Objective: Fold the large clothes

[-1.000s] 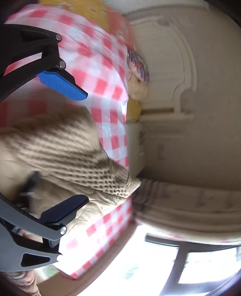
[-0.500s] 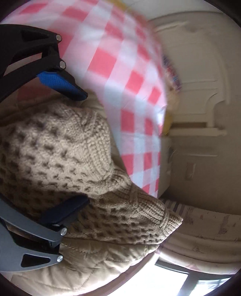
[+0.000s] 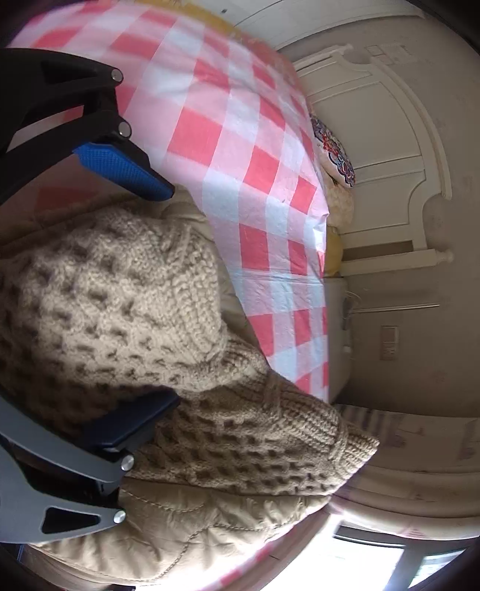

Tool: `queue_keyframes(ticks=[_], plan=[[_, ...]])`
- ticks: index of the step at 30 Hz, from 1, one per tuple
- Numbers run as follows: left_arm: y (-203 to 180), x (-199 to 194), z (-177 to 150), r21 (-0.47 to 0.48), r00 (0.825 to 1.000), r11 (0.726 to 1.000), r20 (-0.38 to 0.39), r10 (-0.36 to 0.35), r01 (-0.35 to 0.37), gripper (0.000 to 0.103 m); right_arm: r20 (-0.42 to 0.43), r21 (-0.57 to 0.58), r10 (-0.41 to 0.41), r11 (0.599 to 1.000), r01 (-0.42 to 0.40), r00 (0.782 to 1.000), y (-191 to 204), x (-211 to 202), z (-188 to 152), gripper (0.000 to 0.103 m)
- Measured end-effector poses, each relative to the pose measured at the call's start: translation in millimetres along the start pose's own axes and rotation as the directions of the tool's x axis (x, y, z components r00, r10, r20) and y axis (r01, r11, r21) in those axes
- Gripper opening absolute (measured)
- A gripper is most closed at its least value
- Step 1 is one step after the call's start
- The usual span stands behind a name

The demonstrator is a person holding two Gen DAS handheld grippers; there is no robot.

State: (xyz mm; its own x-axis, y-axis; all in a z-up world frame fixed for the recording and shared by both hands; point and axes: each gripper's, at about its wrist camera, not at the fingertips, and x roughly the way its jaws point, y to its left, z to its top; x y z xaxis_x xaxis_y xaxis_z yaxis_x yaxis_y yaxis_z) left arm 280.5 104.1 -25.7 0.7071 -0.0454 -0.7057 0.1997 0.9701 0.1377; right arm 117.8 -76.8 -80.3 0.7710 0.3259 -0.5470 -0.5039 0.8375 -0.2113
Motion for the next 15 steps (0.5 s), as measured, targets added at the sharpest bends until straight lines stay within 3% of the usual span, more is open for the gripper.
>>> queue_keyframes(ticks=[2, 4, 7, 9, 11, 12, 13, 14, 15], plan=[[-9, -19, 13, 0.051, 0.994, 0.992, 0.008, 0.112, -0.112, 0.101, -0.023, -0.027, -0.009, 1.000, 0.008, 1.000, -1, 3, 4, 0.074], [-16, -48, 22, 0.024, 0.979, 0.981, 0.075, 0.189, -0.191, 0.101, -0.018, -0.003, -0.006, 1.000, 0.006, 1.000, -2, -2, 0, 0.075], [-21, -80, 26, -0.068, 0.974, 0.986, 0.163, 0.160, -0.151, 0.101, -0.005, 0.003, -0.008, 1.000, 0.008, 1.000, 2, 2, -2, 0.075], [-26, -69, 21, -0.104, 0.967, 0.976, 0.148, 0.205, -0.191, 0.101, -0.009, 0.004, -0.010, 1.000, 0.010, 1.000, 7, 3, -4, 0.075], [-31, -27, 5, -0.091, 0.950, 0.951, 0.079, 0.302, -0.295, 0.101, -0.004, 0.007, -0.008, 1.000, 0.008, 1.000, 8, 1, -12, 0.075], [-27, -12, -2, -0.107, 0.958, 0.957, 0.073, 0.278, -0.270, 0.101, 0.001, 0.008, 0.008, 1.000, -0.008, 1.000, 10, 1, -16, 0.076], [-14, -1, -9, -0.178, 0.976, 0.964, 0.061, 0.210, -0.196, 0.101, -0.002, 0.001, 0.006, 1.000, -0.006, 1.000, 15, 0, -17, 0.076], [4, 0, -12, -0.271, 0.991, 0.956, 0.039, 0.130, -0.115, 0.101, -0.003, -0.015, -0.003, 1.000, 0.003, 1.000, 18, 0, -16, 0.076], [13, -1, -12, -0.309, 0.995, 0.947, 0.030, 0.099, -0.085, 0.101, 0.002, -0.023, -0.005, 1.000, 0.005, 1.000, 19, -1, -16, 0.076]])
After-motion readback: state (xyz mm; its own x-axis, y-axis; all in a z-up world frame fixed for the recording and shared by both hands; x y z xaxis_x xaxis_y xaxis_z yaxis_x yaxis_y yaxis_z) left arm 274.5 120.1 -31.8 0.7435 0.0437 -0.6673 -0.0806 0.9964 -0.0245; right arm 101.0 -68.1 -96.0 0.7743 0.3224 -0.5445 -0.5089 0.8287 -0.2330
